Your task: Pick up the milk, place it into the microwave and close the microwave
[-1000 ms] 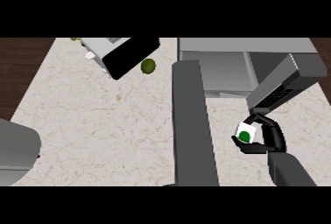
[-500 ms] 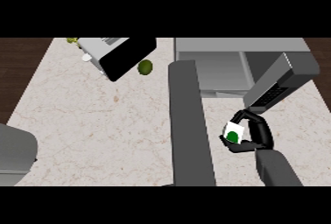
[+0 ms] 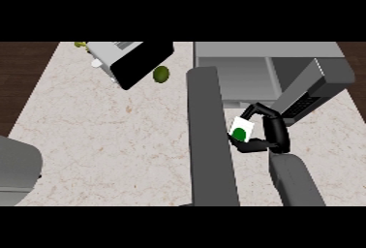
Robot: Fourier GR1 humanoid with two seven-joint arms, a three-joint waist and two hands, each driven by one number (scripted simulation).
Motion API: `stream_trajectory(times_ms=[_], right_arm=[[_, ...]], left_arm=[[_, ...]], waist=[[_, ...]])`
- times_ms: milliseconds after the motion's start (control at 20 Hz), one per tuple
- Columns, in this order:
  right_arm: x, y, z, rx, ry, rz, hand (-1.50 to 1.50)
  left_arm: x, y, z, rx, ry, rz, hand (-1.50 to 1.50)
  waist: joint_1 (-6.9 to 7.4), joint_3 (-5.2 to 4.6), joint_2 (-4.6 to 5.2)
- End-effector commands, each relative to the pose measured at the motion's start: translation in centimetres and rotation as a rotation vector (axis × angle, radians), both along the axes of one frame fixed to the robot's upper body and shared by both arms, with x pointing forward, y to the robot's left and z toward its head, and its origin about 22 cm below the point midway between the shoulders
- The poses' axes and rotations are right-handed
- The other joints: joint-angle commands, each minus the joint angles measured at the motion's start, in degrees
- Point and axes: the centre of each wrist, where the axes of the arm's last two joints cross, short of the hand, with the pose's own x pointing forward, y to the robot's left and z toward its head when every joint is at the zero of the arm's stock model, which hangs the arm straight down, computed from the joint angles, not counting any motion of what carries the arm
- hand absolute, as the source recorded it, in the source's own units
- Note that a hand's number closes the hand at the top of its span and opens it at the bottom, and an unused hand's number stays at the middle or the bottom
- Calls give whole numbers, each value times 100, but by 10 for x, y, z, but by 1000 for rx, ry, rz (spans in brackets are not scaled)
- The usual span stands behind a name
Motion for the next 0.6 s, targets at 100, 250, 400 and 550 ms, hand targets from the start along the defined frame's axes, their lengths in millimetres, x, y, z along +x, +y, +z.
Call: stream_trajectory(times_ms=[100,250,400,550], right_arm=[[31,22,50,-42,-22,-66,150],[65,36,66,-156,-20,-75,150],[68,45,49,-249,4,-85,150],[94,35,71,-281,4,-147,150]], left_arm=[[-22,2,-6,-9,13,-5,-150],[-6,9,-6,7,-11,-10,-150],[-1,18,-10,4,4,-5,-150],[4,29,-9,8,0,-23,-150]], waist=[[54,0,-2],[105,2,33],[138,4,50],[257,8,96]])
